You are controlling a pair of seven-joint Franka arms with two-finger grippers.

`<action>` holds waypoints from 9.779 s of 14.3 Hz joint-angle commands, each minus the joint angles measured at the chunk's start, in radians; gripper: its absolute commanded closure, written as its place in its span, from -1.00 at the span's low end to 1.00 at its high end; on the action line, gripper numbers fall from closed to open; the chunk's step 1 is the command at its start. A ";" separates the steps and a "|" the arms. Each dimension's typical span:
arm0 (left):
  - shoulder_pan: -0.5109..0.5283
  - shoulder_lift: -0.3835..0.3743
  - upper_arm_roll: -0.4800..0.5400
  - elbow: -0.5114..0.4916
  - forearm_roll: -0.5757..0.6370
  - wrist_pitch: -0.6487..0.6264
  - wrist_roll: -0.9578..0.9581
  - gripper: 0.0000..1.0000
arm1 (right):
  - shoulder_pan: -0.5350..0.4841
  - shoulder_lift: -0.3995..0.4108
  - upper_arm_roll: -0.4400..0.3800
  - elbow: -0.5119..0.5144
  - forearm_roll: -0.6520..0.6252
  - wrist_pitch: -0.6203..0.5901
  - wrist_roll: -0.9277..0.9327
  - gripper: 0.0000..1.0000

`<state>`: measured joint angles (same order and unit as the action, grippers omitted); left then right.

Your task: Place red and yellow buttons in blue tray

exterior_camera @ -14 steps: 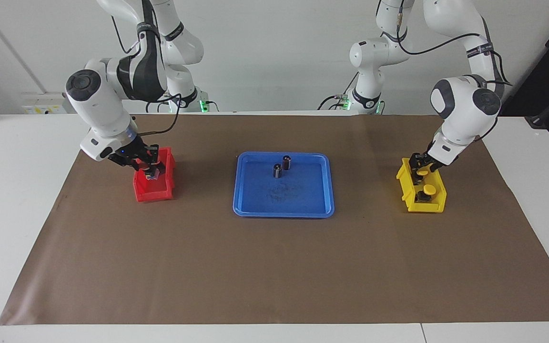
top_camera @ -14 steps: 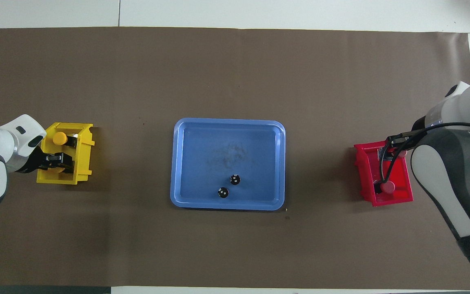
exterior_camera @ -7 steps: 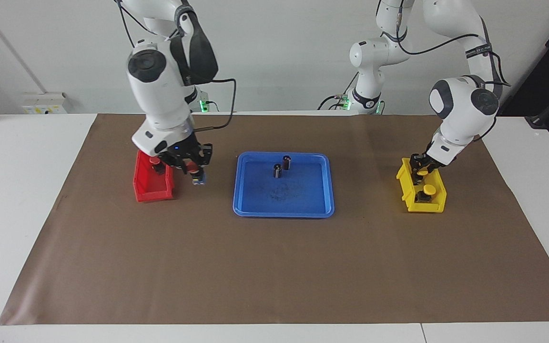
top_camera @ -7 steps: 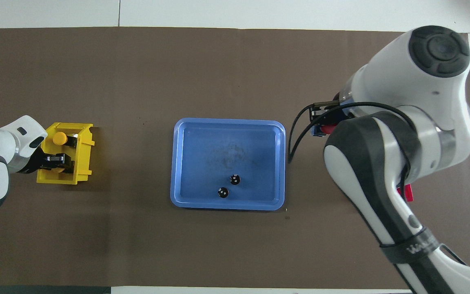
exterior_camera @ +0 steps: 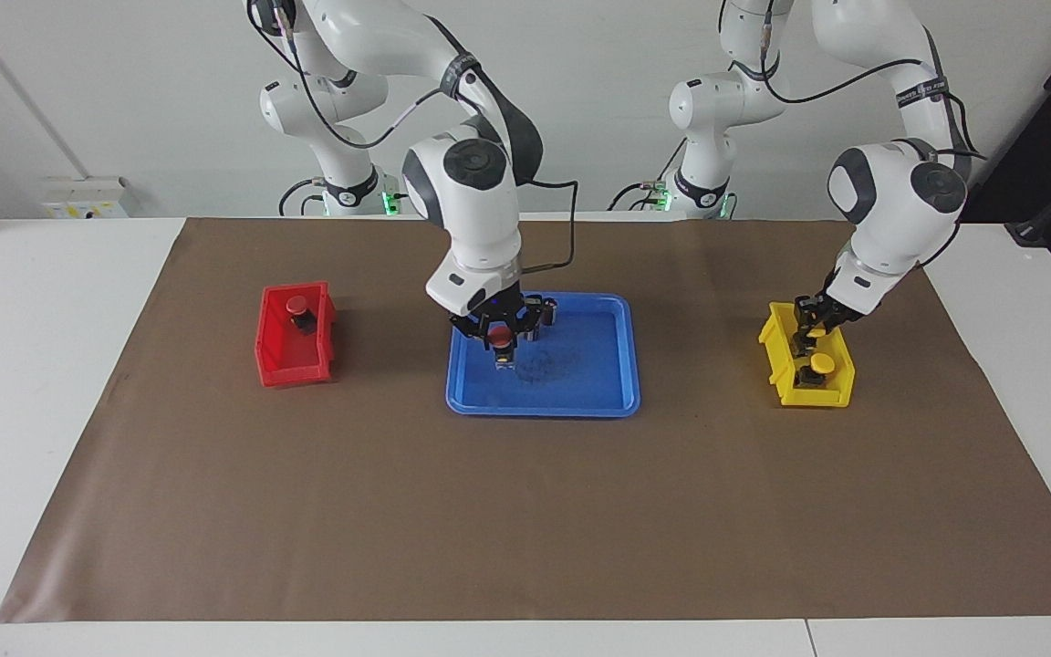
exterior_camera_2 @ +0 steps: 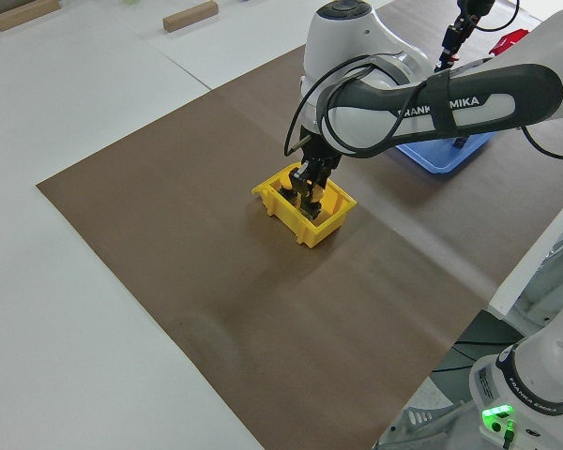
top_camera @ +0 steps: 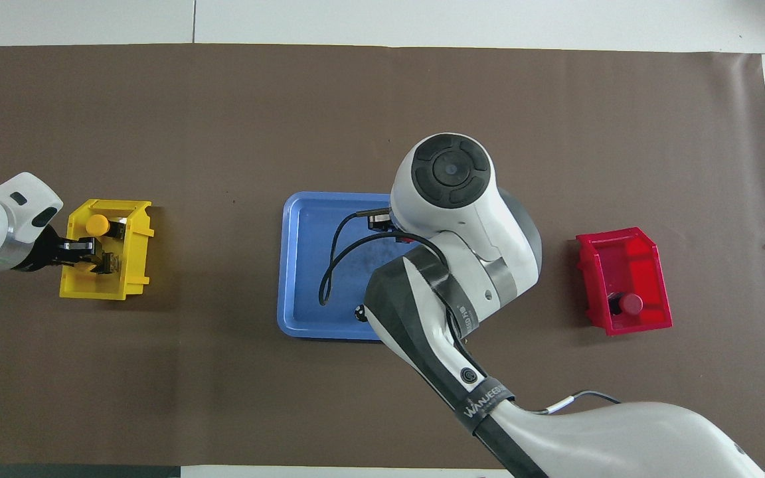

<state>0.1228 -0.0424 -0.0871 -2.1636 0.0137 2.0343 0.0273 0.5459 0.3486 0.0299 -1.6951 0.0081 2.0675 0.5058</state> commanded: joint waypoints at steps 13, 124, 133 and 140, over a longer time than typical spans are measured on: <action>-0.379 0.113 -0.026 0.392 -0.058 -0.253 -0.547 0.97 | 0.037 0.049 -0.007 -0.022 -0.031 0.115 0.020 -1.00; -0.207 0.157 0.076 0.546 -0.017 -0.397 -0.231 0.97 | -0.661 -0.341 0.019 0.163 -0.083 -0.610 -0.584 -1.00; -0.255 0.212 -0.250 0.394 -0.018 -0.065 -0.765 0.97 | -0.640 -0.359 -0.002 0.137 -0.088 -0.624 -0.639 -1.00; -0.316 0.289 -0.290 0.351 -0.012 0.049 -0.836 0.97 | -0.635 -0.356 0.010 0.140 -0.074 -0.621 -0.641 -1.00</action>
<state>-0.1671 0.2567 -0.3789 -1.7791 0.0050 2.0466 -0.7698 -0.0935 0.0089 0.0353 -1.5345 -0.0659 1.4346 -0.1120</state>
